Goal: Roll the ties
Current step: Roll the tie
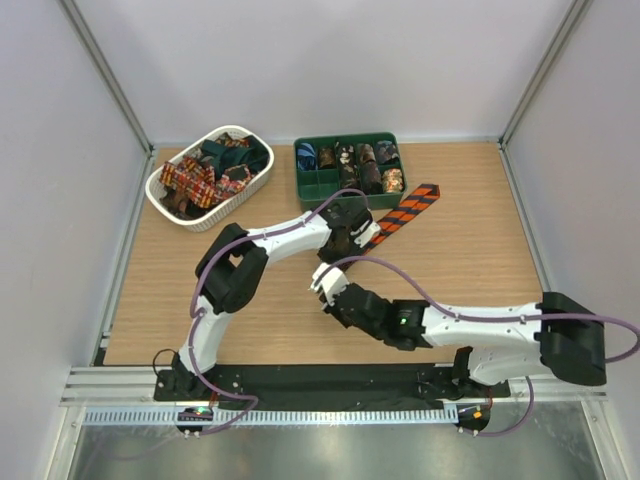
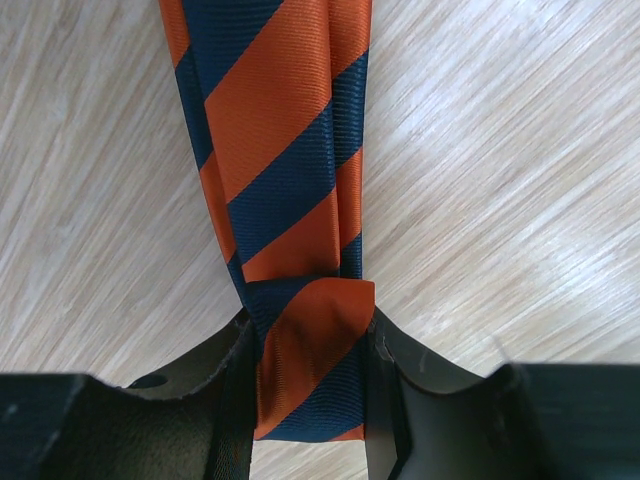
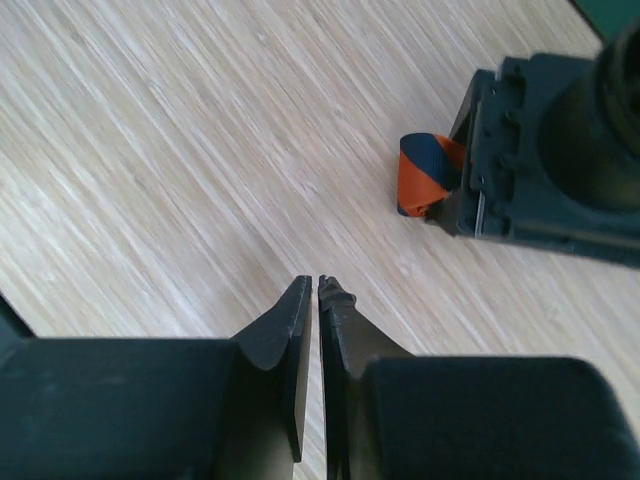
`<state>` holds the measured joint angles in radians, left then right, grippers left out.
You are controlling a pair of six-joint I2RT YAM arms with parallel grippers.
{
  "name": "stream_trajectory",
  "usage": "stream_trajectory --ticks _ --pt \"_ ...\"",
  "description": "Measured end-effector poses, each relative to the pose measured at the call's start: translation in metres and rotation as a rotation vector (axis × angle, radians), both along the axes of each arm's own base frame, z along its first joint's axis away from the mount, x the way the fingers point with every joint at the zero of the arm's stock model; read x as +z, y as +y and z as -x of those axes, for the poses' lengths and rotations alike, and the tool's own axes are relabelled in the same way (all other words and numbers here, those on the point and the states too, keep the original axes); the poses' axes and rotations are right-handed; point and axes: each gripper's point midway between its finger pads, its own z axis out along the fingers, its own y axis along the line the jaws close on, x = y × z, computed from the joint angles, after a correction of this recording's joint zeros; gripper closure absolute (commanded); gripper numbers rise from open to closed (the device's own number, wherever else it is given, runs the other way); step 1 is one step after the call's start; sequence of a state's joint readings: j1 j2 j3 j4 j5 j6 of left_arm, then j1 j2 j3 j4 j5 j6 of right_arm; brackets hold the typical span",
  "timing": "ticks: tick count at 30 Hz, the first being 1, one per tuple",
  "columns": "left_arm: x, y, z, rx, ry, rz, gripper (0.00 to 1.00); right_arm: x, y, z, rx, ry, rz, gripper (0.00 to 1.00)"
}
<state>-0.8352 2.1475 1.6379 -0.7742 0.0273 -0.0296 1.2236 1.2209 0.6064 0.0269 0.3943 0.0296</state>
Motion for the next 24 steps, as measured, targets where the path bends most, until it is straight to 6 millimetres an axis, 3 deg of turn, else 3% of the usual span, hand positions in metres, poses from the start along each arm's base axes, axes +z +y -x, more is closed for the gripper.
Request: stream_trajectory --ticks 6,9,10,11,14,18,24 --pt "0.000 0.004 0.004 -0.008 0.014 -0.014 0.98 0.003 0.035 -0.010 0.013 -0.097 0.208 0.80" --pt "0.000 0.006 0.006 -0.008 0.023 -0.023 0.98 -0.006 0.051 -0.021 -0.018 -0.127 0.335 0.71" --pt "0.000 0.006 0.006 -0.008 0.025 -0.026 0.98 -0.011 0.055 -0.025 -0.032 -0.135 0.388 0.58" --pt "0.000 0.007 0.007 -0.008 0.028 -0.028 0.98 -0.018 0.058 -0.030 -0.053 -0.143 0.439 0.55" --pt "0.000 0.009 0.008 -0.008 0.034 -0.034 0.98 -0.034 0.061 -0.040 -0.088 -0.164 0.564 0.47" --pt "0.000 0.010 0.010 -0.008 0.041 -0.040 0.99 -0.055 0.050 -0.048 -0.120 -0.187 0.729 0.43" --pt "0.000 0.012 0.014 -0.010 0.062 -0.050 1.00 -0.063 0.045 -0.058 -0.154 -0.230 0.854 0.37"
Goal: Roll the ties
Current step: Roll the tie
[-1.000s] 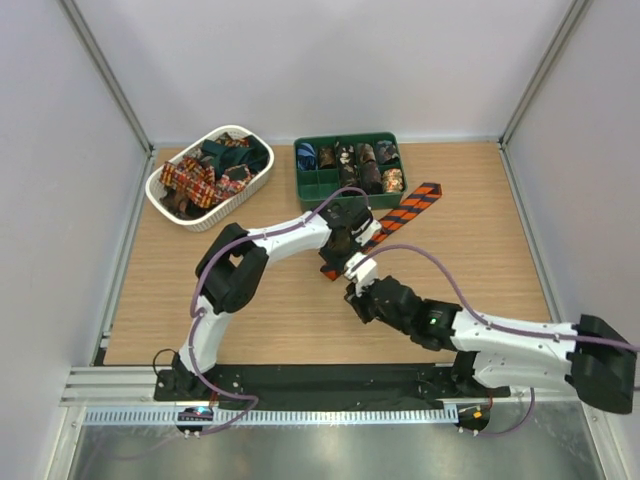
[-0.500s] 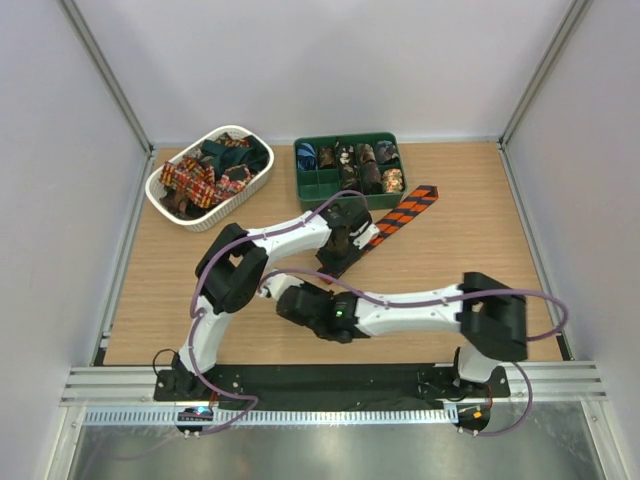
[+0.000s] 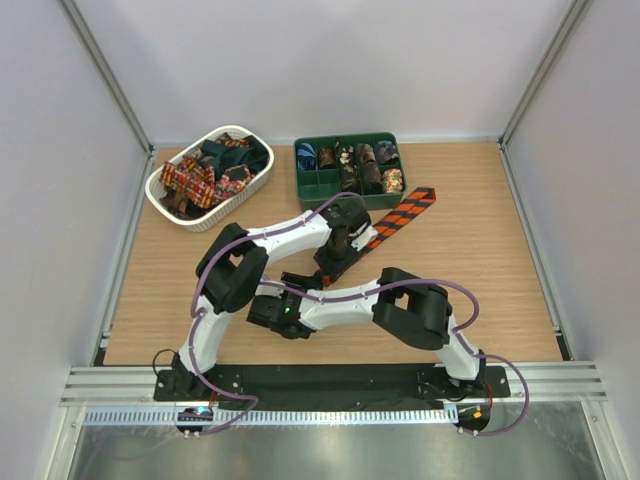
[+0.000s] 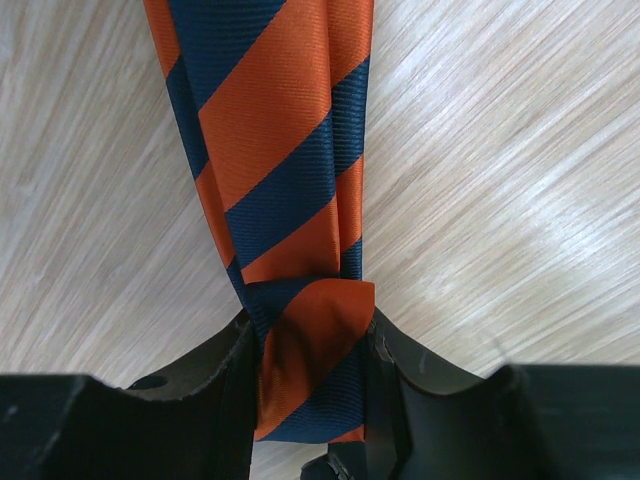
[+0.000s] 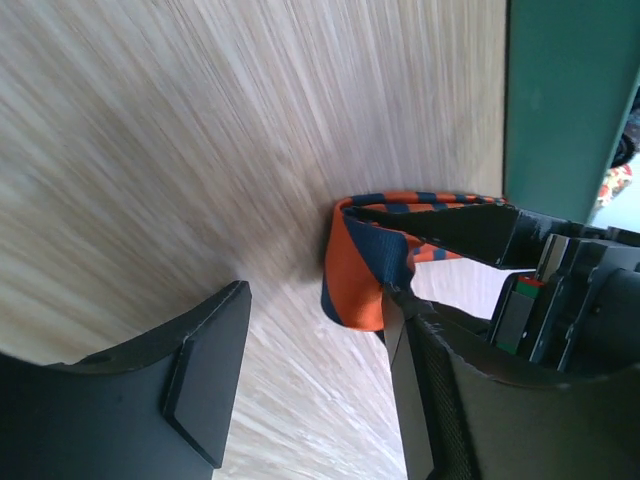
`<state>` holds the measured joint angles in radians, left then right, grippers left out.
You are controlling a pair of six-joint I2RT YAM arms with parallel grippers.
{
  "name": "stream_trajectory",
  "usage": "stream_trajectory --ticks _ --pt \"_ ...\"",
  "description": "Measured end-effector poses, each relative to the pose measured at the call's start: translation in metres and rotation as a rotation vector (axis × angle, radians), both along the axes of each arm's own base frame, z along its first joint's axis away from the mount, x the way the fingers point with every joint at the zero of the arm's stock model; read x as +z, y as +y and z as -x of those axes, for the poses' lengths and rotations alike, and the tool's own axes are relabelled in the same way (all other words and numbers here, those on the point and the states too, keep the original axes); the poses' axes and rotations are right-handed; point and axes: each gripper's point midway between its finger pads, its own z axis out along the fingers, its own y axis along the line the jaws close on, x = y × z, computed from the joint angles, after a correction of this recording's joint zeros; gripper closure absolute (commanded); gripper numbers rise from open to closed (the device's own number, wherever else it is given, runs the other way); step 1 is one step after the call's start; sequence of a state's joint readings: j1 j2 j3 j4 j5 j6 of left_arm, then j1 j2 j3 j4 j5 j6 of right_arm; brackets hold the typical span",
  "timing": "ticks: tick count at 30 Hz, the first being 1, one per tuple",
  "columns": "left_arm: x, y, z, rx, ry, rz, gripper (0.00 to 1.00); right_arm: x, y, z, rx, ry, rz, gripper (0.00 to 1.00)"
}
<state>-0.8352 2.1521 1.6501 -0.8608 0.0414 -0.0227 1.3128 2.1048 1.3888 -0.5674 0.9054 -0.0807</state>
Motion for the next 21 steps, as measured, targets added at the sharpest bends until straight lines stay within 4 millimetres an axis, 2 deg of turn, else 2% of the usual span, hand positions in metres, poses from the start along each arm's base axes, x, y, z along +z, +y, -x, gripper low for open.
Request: stream_trajectory --ticks 6,21 --pt "0.000 0.003 0.004 -0.001 0.019 -0.013 1.00 0.002 -0.007 -0.006 -0.002 -0.045 0.068 0.32" --pt "-0.001 0.004 0.007 0.020 0.037 -0.021 0.99 0.000 -0.020 -0.025 -0.029 -0.092 0.173 0.36"
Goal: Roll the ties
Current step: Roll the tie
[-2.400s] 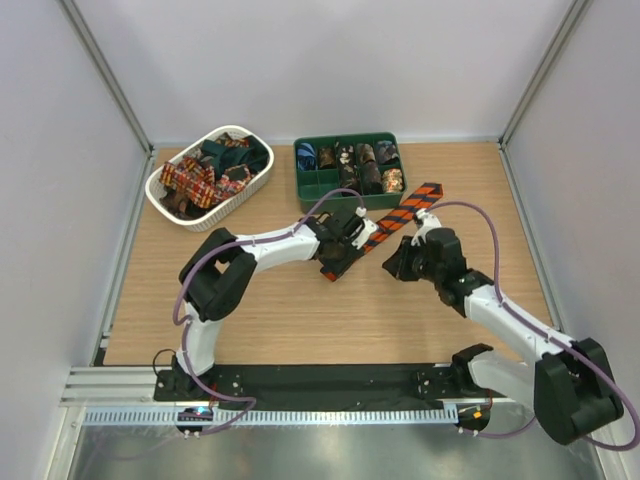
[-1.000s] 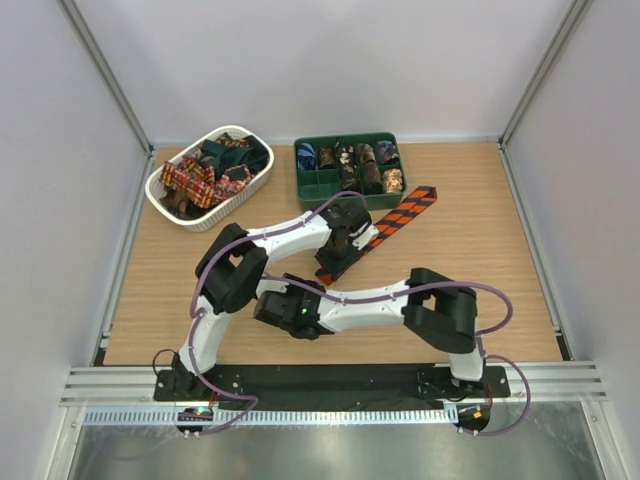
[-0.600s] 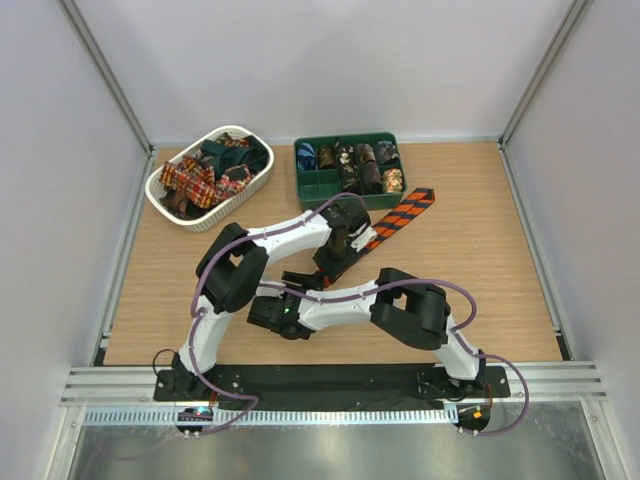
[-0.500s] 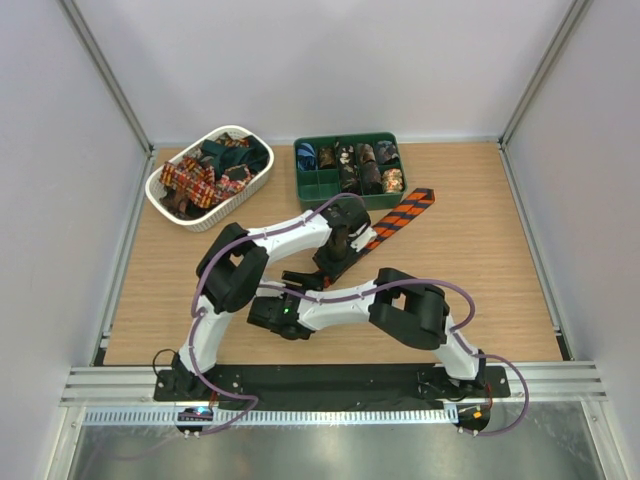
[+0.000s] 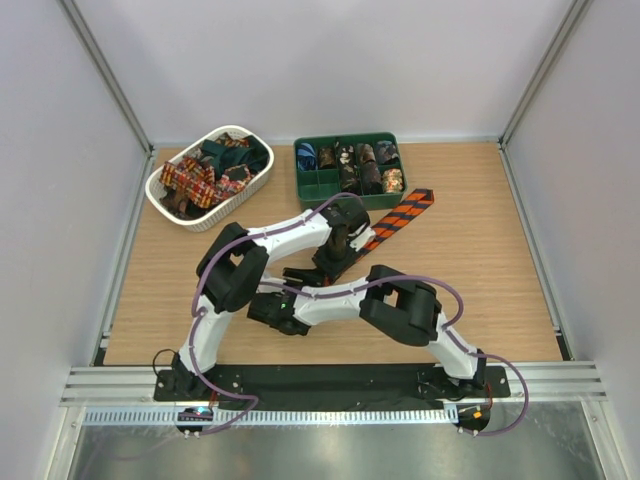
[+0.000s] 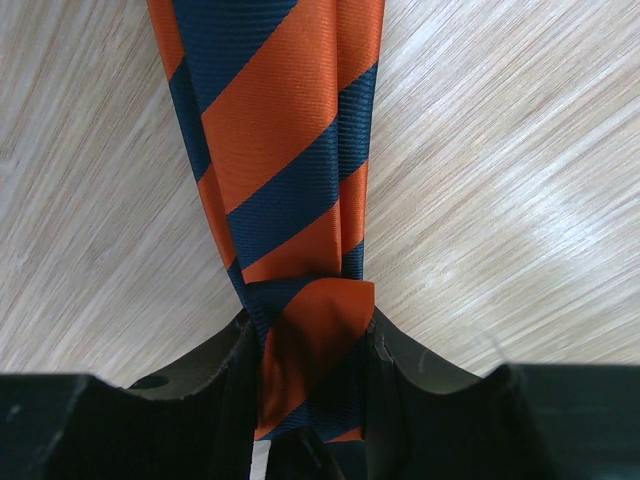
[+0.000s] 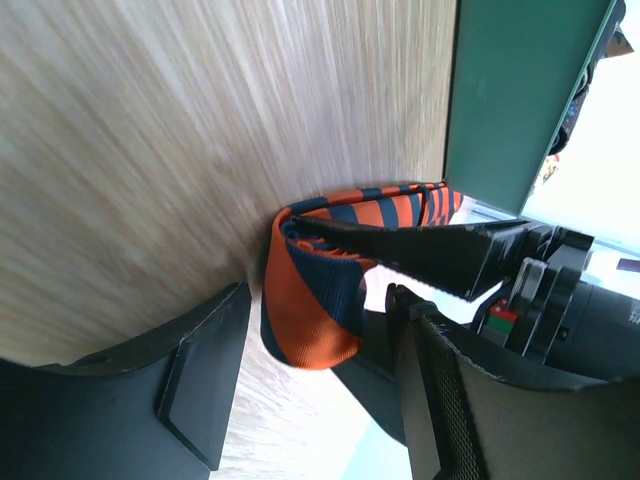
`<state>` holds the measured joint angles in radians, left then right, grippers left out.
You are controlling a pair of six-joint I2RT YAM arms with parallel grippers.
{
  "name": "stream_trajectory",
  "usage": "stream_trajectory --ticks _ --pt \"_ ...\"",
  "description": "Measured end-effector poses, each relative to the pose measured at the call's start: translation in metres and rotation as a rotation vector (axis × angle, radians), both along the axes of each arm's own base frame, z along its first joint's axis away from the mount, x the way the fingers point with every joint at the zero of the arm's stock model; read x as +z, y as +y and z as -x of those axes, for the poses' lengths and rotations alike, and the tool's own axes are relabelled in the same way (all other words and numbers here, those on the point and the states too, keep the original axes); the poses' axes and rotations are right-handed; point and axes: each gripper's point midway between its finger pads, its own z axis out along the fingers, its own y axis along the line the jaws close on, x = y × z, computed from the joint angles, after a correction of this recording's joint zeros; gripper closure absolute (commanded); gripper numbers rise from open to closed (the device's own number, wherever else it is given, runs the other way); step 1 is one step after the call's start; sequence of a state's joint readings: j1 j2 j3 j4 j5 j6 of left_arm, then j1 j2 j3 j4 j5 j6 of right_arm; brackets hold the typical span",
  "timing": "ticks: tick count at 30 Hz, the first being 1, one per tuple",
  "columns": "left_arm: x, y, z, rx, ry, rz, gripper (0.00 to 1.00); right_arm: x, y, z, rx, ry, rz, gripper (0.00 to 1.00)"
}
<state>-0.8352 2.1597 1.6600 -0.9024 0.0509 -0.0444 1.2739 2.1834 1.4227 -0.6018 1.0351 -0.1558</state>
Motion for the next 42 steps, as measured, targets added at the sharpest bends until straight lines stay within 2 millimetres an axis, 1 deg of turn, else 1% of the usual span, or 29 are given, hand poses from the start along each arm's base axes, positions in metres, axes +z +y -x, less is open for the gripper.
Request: stream_trajectory --ticks 5,7,8,11,12,13,14,18,20,24,26,27,29,30,34,42 --pt "0.000 -0.001 0.001 0.012 0.003 0.002 1.00 -0.001 0.000 -0.005 -0.017 -0.013 0.023 0.38" --pt "0.000 -0.001 0.001 0.017 0.004 0.001 1.00 -0.002 -0.002 -0.007 -0.029 -0.015 0.027 0.46" --pt "0.000 -0.001 0.001 0.019 0.005 0.001 1.00 -0.004 -0.003 -0.007 -0.037 -0.010 0.024 0.51" --pt "-0.001 -0.001 0.001 0.026 0.005 0.001 1.00 -0.008 -0.005 -0.008 -0.056 -0.003 0.021 0.61" --pt "-0.001 -0.001 0.001 0.026 0.004 0.001 1.00 -0.008 -0.005 -0.008 -0.059 -0.004 0.018 0.67" --pt "-0.001 -0.001 0.001 0.026 0.002 0.000 1.00 -0.008 -0.005 -0.008 -0.063 -0.006 0.015 0.69" --pt "-0.001 -0.001 0.001 0.026 0.001 -0.001 1.00 -0.009 -0.005 -0.009 -0.069 -0.008 0.006 0.74" --pt "-0.001 -0.001 0.001 0.026 0.000 -0.002 0.98 -0.009 -0.005 -0.008 -0.079 -0.012 -0.009 0.82" --pt "-0.001 -0.001 0.000 0.026 -0.002 -0.003 0.94 -0.009 -0.005 -0.008 -0.082 -0.013 -0.013 0.85" --pt "0.000 0.000 -0.001 0.031 -0.014 -0.008 0.75 -0.008 -0.005 -0.008 -0.087 -0.005 -0.032 0.87" --pt "0.000 0.000 -0.002 0.030 -0.025 -0.013 0.69 -0.008 -0.004 -0.007 -0.092 0.007 -0.048 0.87" --pt "0.000 0.000 -0.002 0.029 -0.029 -0.016 0.56 -0.008 -0.004 -0.007 -0.094 0.013 -0.057 0.87" --pt "0.000 0.000 -0.003 0.027 -0.037 -0.019 0.35 -0.009 -0.005 -0.006 -0.097 0.029 -0.072 0.87" --pt "0.001 -0.001 -0.002 0.027 -0.034 -0.016 0.28 -0.010 -0.005 -0.005 -0.099 0.039 -0.082 0.87" --pt "0.002 -0.005 0.003 0.029 -0.041 0.000 0.25 -0.010 -0.003 -0.004 -0.102 0.077 -0.120 0.87" --pt "0.002 0.002 -0.012 0.046 -0.105 -0.022 0.25 -0.011 -0.005 0.004 -0.088 0.103 -0.124 0.88"
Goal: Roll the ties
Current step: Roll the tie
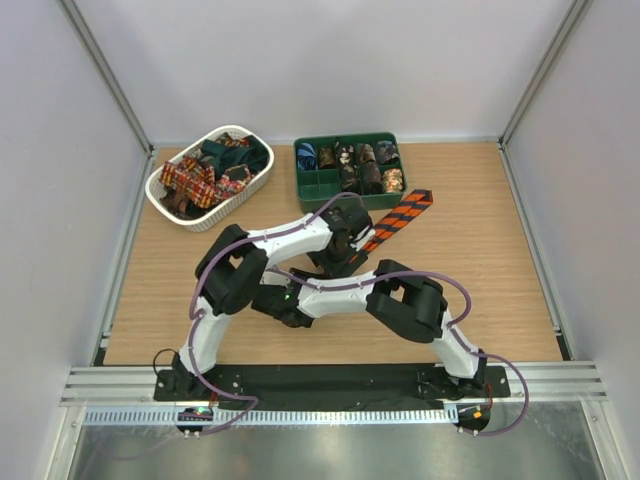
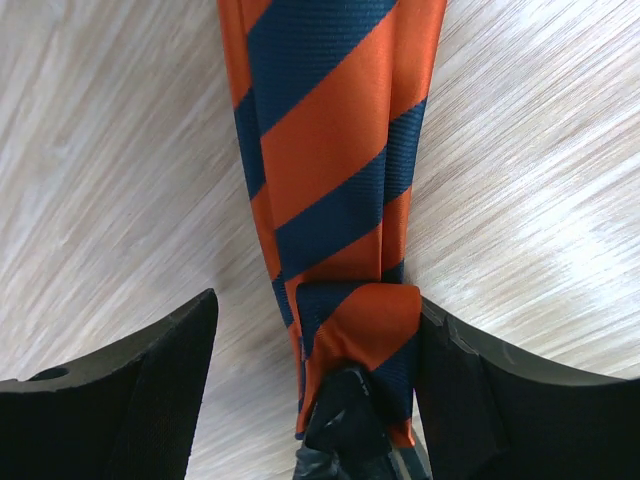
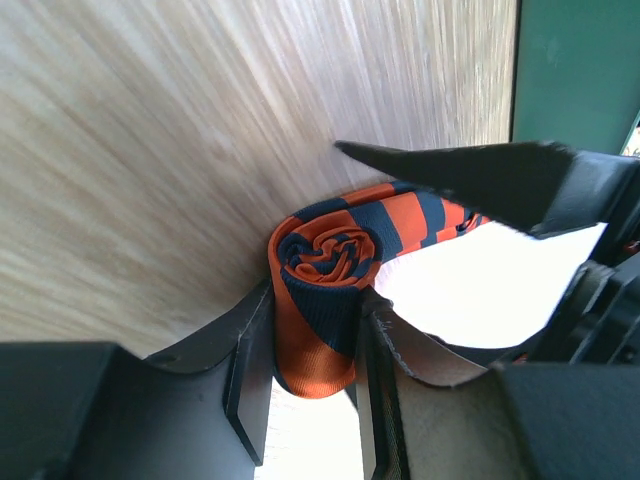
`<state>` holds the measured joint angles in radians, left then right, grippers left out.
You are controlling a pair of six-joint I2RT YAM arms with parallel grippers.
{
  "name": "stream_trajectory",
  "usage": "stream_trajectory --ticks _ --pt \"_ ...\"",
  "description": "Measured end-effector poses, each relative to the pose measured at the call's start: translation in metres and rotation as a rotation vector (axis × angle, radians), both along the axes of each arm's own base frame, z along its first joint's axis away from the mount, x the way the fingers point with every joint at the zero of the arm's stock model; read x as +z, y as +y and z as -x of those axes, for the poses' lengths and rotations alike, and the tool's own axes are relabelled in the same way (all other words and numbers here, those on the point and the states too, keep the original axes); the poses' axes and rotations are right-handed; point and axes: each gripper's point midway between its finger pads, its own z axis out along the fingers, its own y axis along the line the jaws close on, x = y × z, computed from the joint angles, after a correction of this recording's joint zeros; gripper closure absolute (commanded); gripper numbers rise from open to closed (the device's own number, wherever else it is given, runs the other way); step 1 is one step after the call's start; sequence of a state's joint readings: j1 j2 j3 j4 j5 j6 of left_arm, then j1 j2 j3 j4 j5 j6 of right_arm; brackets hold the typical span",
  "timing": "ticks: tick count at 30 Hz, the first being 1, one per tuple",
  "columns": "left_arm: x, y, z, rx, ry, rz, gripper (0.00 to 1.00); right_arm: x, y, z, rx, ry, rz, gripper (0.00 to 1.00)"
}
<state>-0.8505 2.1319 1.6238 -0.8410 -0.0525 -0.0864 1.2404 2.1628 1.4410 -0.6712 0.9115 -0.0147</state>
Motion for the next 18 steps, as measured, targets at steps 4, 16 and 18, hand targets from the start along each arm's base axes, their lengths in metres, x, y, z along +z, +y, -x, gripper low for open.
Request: stream_trajectory --ticks 4,16,18 --pt "0.007 -0.002 -0.007 -0.007 -0.030 -0.002 0.25 0.000 0.000 0.002 0.017 0.003 0.005 0.88" --pt "0.073 -0.033 -0.049 0.006 -0.246 0.166 0.23 -0.001 0.006 0.016 0.054 0.086 -0.068 0.88" --pt "0.096 -0.034 -0.059 0.026 -0.312 0.205 0.21 -0.001 0.007 0.019 0.057 0.100 -0.090 0.88"
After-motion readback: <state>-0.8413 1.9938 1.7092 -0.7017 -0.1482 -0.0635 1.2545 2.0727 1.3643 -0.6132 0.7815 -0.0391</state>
